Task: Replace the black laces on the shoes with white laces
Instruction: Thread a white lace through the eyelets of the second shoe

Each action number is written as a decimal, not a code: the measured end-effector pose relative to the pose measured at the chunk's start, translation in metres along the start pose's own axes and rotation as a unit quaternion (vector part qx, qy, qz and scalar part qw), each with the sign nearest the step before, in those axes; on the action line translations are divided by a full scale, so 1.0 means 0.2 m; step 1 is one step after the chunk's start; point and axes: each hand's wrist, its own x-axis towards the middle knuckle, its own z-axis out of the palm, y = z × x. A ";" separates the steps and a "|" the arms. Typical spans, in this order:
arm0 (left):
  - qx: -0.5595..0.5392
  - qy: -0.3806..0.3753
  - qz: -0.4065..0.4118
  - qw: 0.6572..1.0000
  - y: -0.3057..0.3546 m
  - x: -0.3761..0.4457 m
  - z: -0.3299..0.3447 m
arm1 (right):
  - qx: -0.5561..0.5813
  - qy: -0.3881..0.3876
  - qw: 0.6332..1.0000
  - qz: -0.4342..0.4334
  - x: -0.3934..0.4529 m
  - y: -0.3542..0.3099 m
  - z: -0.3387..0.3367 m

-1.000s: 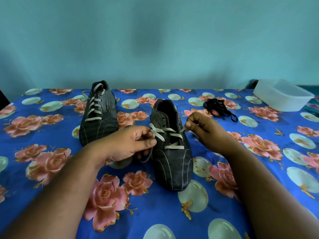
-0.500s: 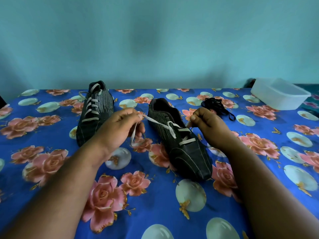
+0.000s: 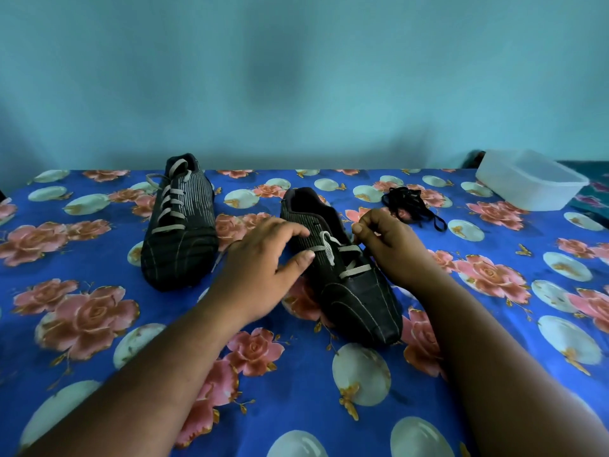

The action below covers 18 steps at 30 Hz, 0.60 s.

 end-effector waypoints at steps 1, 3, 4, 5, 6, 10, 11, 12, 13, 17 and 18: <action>-0.003 0.004 -0.001 1.000 0.01 0.00 0.02 | -0.003 -0.004 1.000 -0.007 0.00 0.01 -0.01; -0.035 0.020 0.000 0.999 0.01 0.01 0.04 | 0.011 -0.024 1.000 -0.015 0.01 0.03 -0.02; -0.058 0.025 -0.002 0.998 0.00 0.01 0.05 | 0.021 -0.039 0.999 -0.016 0.00 0.04 -0.03; -0.070 0.022 -0.008 0.997 0.00 0.01 0.06 | 0.028 -0.053 0.998 -0.018 0.00 0.04 -0.03; -0.073 0.019 -0.011 0.997 0.00 0.01 0.06 | 0.032 -0.062 0.997 -0.020 0.00 0.04 -0.04; -0.115 0.023 -0.048 0.992 -0.01 0.01 0.08 | 0.069 -0.065 0.996 -0.002 -0.01 0.01 -0.02; -0.129 0.025 -0.057 0.990 -0.01 0.01 0.08 | 0.070 -0.062 0.996 0.000 -0.01 -0.01 0.00; -0.138 0.028 -0.062 0.988 -0.02 0.02 0.07 | 0.065 -0.059 0.996 -0.001 -0.02 -0.02 0.01; -0.141 0.031 -0.066 0.987 -0.03 0.02 0.07 | 0.061 -0.057 0.997 -0.002 -0.02 -0.04 0.02; -0.148 0.040 -0.101 0.983 -0.07 0.04 0.01 | 0.058 -0.075 0.995 0.001 -0.05 -0.11 0.06; -0.162 0.033 -0.108 0.980 -0.08 0.04 -0.01 | 0.050 -0.078 0.996 -0.007 -0.05 -0.12 0.07</action>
